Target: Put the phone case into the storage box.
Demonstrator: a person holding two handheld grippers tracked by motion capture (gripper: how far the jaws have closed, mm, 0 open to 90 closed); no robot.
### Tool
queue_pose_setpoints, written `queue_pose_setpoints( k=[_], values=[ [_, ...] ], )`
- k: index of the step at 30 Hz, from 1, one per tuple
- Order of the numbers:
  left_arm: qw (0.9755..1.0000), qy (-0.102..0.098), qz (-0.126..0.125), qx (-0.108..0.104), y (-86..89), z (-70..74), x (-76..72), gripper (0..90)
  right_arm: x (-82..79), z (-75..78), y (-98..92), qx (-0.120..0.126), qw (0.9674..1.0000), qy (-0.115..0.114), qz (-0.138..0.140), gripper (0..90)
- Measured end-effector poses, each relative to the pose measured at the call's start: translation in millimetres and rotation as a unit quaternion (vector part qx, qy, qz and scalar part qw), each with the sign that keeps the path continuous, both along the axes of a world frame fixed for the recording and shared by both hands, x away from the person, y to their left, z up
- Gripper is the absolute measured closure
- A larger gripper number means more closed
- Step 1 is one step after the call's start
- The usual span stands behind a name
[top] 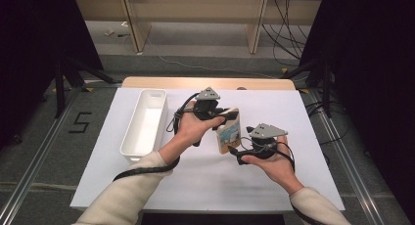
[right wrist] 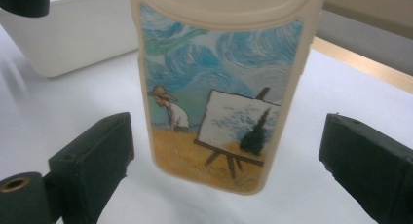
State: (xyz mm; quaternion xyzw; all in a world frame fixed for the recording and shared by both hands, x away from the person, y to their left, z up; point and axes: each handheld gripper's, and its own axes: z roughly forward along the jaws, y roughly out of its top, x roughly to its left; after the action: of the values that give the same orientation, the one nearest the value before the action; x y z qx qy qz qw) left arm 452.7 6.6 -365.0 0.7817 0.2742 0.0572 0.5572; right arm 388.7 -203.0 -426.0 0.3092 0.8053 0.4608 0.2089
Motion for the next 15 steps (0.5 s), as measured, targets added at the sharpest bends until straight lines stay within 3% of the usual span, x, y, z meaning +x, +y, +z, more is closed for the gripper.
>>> queue_pose_setpoints(
  k=[15],
  values=[
    [0.997,-0.014,-0.075,0.012,3.4,-1.6,-8.0,79.2,0.9,-2.9,-3.6,0.005,0.9991,0.021,0.037,9.3]
  ],
)
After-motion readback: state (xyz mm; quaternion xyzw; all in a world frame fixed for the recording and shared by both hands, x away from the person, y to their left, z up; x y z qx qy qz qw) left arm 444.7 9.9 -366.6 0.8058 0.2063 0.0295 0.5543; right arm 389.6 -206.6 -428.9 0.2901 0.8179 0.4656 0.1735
